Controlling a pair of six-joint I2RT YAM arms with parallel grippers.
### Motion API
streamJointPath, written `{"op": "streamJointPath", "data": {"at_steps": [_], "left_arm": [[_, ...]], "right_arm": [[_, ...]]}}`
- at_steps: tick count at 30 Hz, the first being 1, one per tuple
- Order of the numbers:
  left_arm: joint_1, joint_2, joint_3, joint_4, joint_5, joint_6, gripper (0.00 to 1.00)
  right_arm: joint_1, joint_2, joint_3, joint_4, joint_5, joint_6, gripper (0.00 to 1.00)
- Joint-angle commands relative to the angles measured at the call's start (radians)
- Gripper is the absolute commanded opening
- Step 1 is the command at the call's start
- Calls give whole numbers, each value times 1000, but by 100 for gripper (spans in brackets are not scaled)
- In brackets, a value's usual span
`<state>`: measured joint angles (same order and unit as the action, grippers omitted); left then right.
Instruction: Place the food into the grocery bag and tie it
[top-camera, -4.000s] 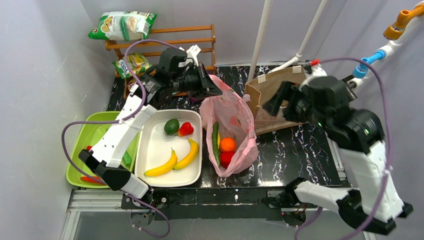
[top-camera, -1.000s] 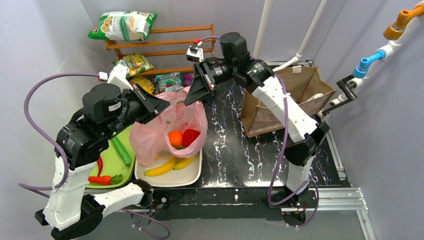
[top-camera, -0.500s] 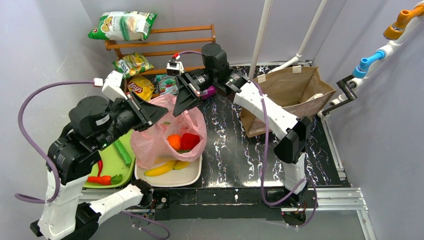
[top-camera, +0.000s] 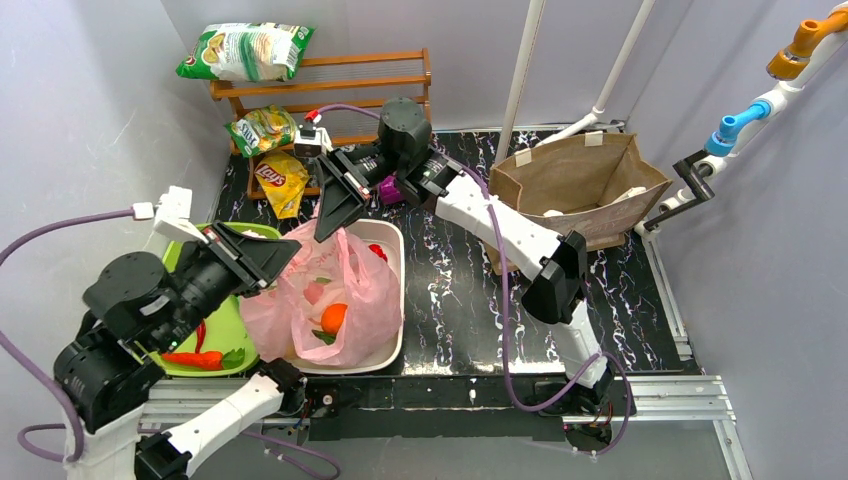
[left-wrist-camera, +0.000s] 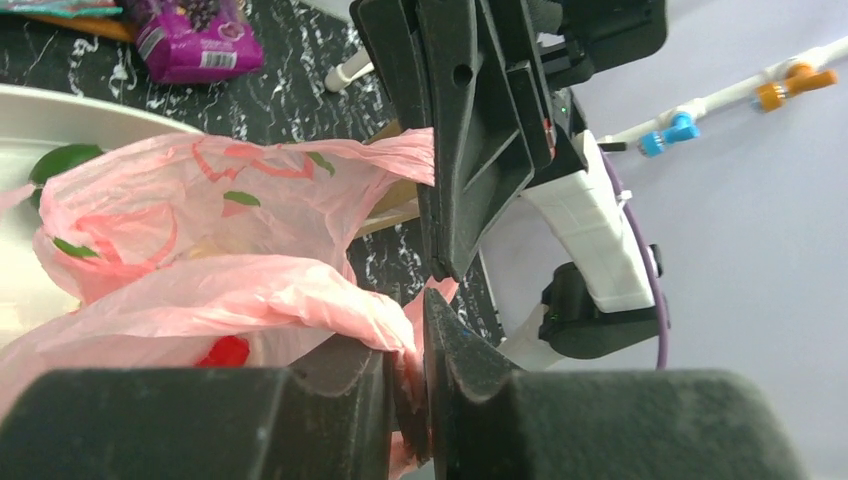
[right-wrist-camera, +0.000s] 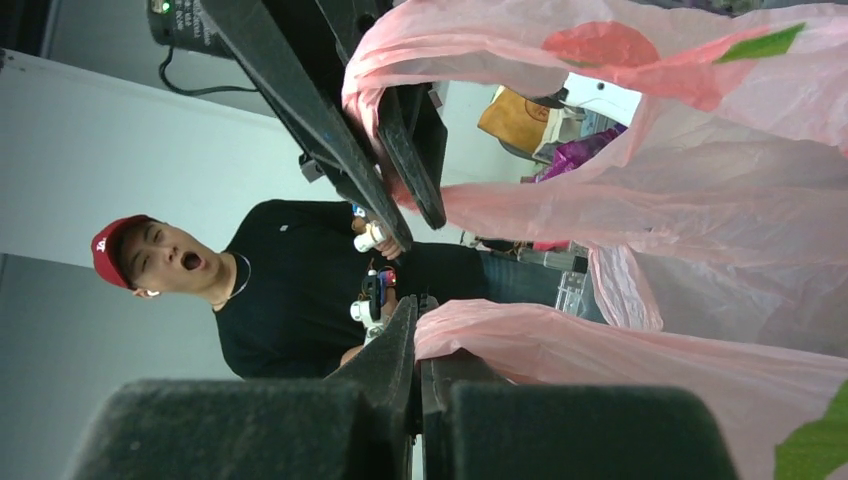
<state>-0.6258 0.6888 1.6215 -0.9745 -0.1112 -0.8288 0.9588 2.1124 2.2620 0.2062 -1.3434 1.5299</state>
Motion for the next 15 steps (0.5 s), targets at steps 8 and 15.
{"op": "streamJointPath", "data": {"at_steps": [8,15], "left_arm": [[3,58,-23,-25,38,97,46],[3,58,77,-135,29,176,85]], "right_arm": [[-26,-90,-251,111,-58,-13,1],[-19,-87,-252,95,-68,-32,1]]}}
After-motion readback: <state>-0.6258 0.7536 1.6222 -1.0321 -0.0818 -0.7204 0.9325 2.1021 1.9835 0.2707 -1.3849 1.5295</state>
